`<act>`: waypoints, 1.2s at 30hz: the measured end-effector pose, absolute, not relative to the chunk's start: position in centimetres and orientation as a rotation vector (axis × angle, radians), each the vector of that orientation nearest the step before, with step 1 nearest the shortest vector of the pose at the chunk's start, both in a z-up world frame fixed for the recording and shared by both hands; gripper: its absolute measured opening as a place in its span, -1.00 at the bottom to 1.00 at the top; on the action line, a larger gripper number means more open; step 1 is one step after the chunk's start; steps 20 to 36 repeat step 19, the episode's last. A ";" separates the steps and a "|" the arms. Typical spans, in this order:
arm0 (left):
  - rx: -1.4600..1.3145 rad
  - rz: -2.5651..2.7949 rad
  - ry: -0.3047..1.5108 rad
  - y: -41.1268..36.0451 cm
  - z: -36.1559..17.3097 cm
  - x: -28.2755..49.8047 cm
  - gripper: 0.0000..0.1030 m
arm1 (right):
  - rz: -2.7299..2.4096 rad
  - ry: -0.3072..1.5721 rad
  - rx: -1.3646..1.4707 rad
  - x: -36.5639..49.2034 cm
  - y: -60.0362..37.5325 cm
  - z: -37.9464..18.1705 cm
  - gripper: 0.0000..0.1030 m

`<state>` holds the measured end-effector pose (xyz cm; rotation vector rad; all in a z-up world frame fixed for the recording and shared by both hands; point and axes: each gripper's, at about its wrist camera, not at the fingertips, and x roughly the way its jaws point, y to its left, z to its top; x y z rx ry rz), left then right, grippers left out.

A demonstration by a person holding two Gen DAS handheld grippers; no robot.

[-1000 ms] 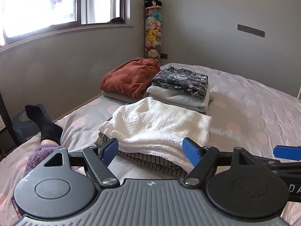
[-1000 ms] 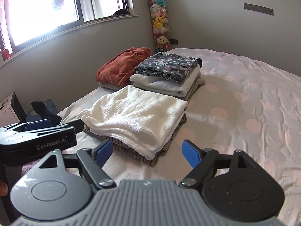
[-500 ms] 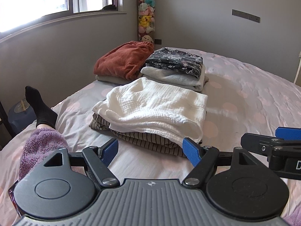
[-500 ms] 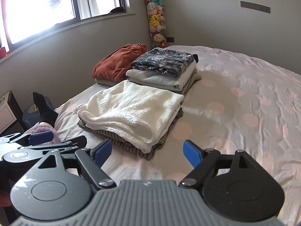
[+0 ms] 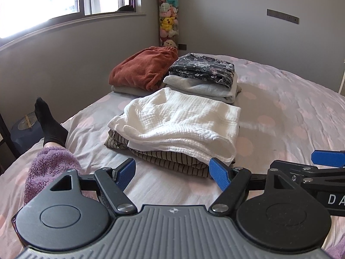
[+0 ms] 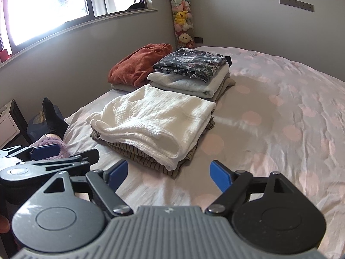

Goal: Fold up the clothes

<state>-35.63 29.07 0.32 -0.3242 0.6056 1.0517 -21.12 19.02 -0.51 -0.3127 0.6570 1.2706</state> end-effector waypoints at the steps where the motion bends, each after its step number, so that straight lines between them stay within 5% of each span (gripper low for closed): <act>1: -0.324 1.051 0.604 29.0 0.4 -35.6 0.45 | 1.271 0.655 -0.314 -21.2 19.0 -0.5 0.65; 36: -0.304 1.065 0.590 28.9 0.6 -35.6 0.45 | 1.284 0.652 -0.322 -21.7 19.1 -0.6 0.67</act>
